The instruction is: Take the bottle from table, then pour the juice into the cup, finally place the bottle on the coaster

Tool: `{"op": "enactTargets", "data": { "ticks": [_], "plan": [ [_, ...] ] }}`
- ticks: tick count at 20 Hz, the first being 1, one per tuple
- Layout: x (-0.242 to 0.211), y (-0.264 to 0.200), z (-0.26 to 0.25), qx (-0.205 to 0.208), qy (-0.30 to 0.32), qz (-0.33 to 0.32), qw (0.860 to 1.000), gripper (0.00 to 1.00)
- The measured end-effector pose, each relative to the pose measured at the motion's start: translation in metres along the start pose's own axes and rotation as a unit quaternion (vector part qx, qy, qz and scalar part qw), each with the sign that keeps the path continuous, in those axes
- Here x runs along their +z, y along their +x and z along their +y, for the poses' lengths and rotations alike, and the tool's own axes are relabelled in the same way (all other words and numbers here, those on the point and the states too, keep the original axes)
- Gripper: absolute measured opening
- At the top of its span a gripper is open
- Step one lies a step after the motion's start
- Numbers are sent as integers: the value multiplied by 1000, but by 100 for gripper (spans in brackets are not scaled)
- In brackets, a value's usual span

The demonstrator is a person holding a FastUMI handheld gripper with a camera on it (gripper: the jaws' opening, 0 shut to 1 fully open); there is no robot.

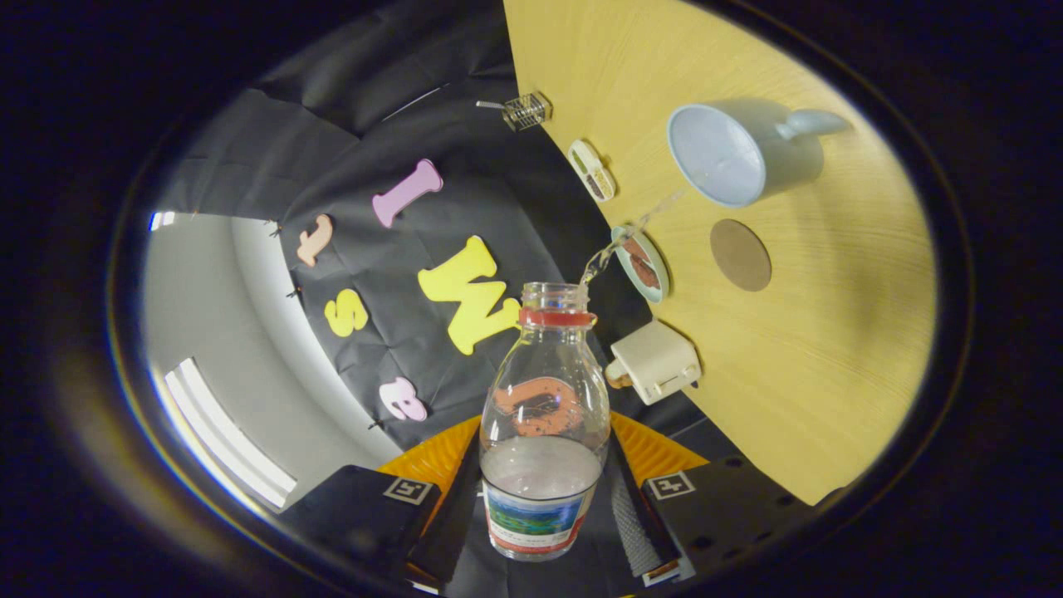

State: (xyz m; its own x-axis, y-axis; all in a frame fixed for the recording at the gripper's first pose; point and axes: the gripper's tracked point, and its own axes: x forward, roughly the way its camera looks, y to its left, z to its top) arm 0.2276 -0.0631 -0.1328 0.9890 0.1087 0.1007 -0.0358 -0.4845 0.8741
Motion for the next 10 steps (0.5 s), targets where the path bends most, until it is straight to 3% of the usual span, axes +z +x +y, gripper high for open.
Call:
{"op": "enactTargets", "data": {
  "ticks": [10],
  "plan": [
    [19,1,3,11,40,-9,999,79]
  ]
}}
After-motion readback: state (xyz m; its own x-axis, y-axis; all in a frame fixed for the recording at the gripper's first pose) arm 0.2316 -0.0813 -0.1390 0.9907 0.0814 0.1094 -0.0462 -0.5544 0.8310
